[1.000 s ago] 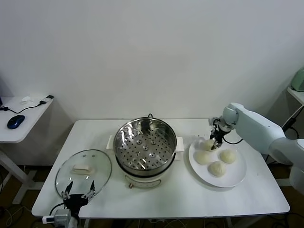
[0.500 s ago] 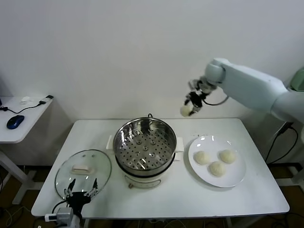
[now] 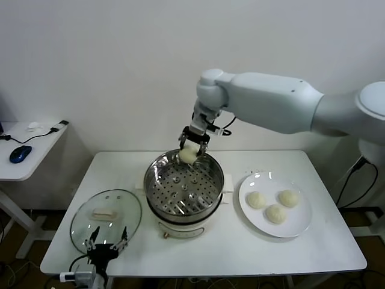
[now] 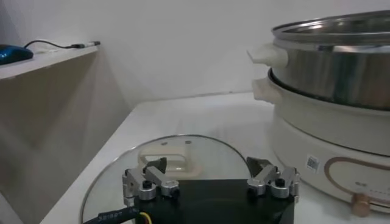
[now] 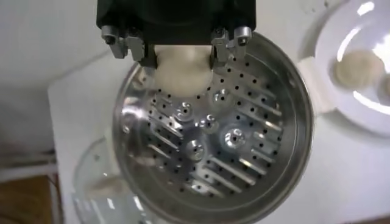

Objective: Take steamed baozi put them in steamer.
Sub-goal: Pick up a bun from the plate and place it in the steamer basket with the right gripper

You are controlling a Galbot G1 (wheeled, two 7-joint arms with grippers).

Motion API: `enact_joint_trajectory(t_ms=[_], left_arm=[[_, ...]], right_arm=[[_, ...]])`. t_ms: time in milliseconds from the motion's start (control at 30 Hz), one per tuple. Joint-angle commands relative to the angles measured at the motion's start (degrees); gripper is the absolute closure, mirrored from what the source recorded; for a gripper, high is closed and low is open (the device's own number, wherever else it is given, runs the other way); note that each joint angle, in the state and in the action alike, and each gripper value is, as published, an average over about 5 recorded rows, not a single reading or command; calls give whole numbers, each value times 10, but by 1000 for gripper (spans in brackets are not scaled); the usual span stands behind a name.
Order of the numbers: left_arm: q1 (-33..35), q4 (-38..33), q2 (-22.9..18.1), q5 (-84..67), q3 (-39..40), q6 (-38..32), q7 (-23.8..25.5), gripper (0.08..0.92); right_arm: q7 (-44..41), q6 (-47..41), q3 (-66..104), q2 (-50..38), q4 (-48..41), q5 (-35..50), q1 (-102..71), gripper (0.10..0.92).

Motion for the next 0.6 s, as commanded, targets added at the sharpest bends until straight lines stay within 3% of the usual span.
enact_joint_trajectory(t_ms=[33, 600], left_arm=[[1, -1, 2, 1, 2, 0, 0, 177], [-10, 14, 0, 2, 4, -1, 0, 177]], right_arm=[[23, 93, 15, 25, -39, -118, -74, 431], [88, 118, 64, 58, -171, -161, -145, 402]])
